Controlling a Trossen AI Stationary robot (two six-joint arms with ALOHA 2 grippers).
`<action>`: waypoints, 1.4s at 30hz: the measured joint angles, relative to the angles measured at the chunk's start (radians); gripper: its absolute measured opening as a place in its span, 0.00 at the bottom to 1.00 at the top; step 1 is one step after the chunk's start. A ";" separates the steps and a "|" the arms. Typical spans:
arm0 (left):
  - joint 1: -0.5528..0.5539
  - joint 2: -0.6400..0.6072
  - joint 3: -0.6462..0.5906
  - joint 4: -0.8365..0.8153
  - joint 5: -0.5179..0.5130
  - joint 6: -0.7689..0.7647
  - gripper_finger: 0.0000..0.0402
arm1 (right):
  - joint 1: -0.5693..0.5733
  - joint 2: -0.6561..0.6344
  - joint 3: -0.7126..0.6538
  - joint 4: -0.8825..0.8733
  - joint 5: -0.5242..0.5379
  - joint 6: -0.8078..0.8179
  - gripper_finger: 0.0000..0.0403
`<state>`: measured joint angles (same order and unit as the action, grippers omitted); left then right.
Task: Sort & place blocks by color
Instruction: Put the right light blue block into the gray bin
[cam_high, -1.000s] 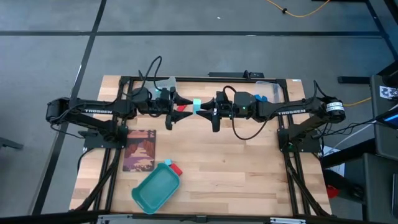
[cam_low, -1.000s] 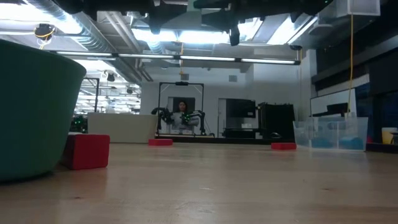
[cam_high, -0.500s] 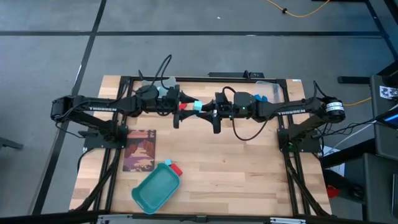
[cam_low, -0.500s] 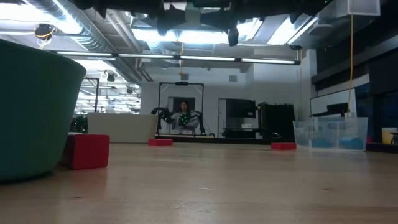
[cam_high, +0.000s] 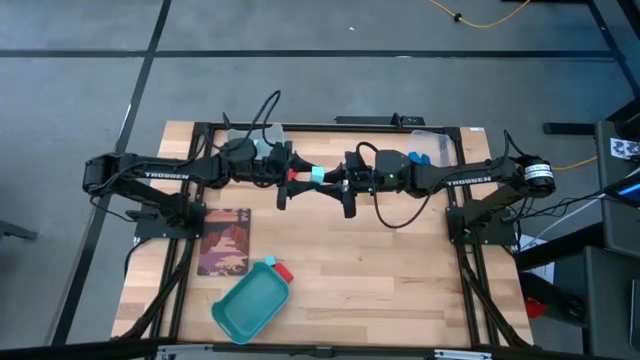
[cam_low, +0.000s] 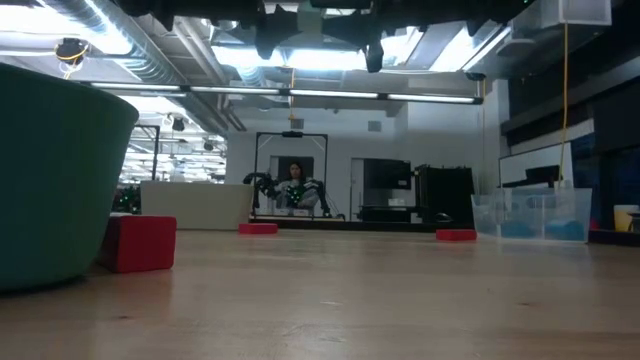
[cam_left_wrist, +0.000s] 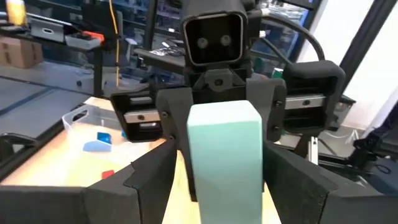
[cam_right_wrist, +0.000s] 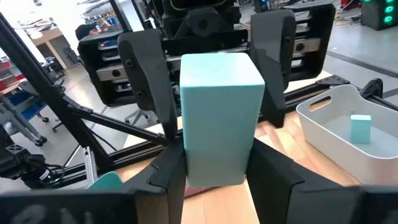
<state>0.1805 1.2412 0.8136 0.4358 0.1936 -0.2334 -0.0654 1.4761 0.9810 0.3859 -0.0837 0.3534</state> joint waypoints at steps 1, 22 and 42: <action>-0.001 0.000 -0.001 0.007 0.000 0.000 0.56 | 0.000 0.000 0.000 0.000 0.000 0.000 0.34; -0.011 0.017 -0.001 0.053 -0.041 -0.004 0.32 | -0.001 -0.001 0.001 -0.017 0.003 -0.022 0.34; 0.072 -0.243 -0.001 -0.263 -0.023 0.130 0.32 | -0.076 -0.248 -0.004 -0.509 0.015 0.027 0.82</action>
<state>0.2520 0.9984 0.8127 0.1727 0.1701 -0.1030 -0.1413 1.2284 0.9767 -0.1227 -0.0684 0.3809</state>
